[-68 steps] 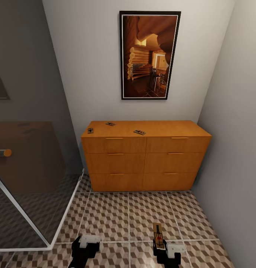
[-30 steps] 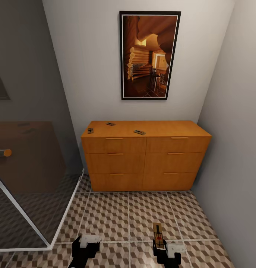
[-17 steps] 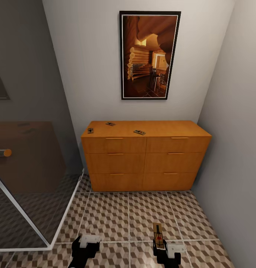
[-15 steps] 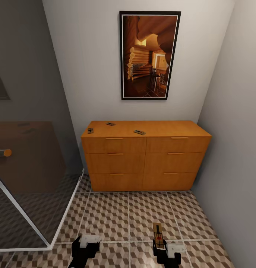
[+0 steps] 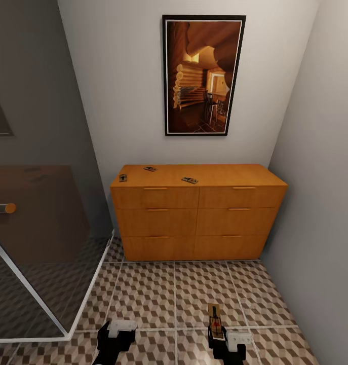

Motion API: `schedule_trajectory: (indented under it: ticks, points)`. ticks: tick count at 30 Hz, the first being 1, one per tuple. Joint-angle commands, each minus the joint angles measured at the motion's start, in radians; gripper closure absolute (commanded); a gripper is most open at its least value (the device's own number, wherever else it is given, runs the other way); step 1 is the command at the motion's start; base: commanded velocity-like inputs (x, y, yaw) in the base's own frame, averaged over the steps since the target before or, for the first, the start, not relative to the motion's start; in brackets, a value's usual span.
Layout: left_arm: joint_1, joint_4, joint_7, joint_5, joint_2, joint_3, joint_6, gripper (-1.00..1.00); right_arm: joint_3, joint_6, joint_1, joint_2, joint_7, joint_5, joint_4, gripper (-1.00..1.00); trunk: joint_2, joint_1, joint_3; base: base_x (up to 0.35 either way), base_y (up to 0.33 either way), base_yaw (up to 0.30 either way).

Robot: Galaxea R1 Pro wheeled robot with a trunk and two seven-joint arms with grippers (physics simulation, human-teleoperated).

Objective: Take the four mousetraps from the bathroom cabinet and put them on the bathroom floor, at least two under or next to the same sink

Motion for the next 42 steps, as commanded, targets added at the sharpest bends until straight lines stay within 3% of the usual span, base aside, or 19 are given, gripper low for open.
schedule_trajectory:
  ticks: [1, 42]
  points:
    - [-0.001, 0.001, 0.008, -0.001, 0.001, -0.004, -0.003, -1.0, -0.002, -0.002, -0.001, 0.0, -0.005, 0.008, 0.001, 1.0, 0.0, 0.0, -0.001, 0.0, 0.0, 0.0]
    - [-0.002, 0.001, 0.008, -0.001, -0.001, -0.006, -0.002, -1.0, -0.002, -0.002, -0.001, 0.0, -0.005, 0.008, 0.001, 1.0, 0.0, 0.0, -0.001, 0.0, 0.0, 0.0]
